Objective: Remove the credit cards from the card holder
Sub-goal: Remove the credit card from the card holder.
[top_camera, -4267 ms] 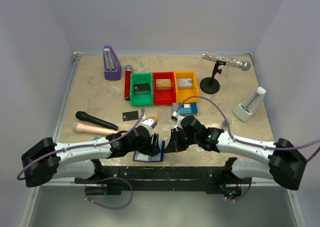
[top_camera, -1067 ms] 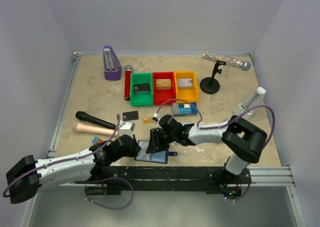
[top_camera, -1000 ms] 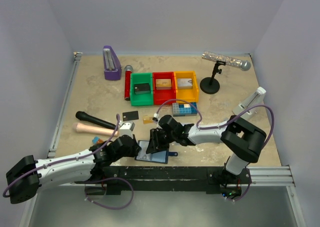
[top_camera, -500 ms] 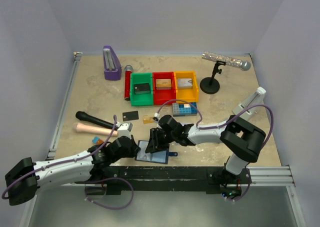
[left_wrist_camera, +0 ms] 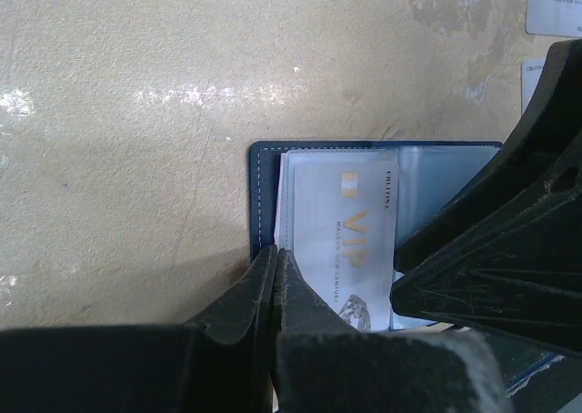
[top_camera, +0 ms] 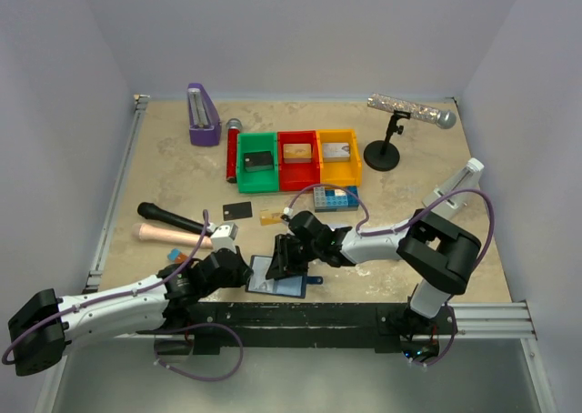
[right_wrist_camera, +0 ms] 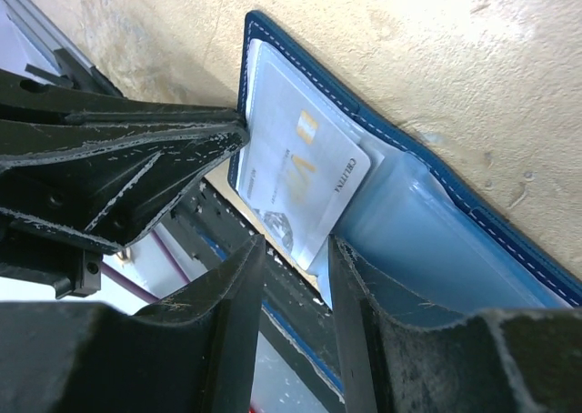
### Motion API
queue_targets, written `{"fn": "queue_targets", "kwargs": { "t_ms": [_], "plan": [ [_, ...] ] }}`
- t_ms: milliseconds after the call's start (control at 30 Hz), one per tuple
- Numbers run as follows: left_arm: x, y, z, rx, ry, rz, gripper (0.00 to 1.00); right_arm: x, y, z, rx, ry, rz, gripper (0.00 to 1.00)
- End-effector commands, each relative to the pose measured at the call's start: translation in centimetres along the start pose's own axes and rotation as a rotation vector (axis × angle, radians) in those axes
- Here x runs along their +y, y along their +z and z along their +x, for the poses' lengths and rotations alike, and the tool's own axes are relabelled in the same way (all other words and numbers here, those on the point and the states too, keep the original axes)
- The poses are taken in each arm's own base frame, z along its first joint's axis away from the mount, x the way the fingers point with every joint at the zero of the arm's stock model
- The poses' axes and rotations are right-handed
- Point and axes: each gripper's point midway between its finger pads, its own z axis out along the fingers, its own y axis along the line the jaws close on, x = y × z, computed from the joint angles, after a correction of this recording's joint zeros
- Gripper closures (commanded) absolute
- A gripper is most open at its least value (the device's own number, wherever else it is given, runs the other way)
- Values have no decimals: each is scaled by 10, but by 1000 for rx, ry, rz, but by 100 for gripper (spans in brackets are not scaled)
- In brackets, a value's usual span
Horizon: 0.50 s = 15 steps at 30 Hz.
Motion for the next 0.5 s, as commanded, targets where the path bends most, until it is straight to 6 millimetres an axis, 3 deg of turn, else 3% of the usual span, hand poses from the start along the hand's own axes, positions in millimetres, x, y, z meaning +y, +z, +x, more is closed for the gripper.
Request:
{"fn": "queue_targets", "kwargs": {
  "t_ms": [0, 467],
  "plan": [
    [13, 0, 3, 1, -1, -50, 100, -5, 1, -3, -31, 9, 24, 61],
    [16, 0, 5, 2, -23, -51, 100, -4, 3, -4, -33, 32, 4, 60]
  ]
}}
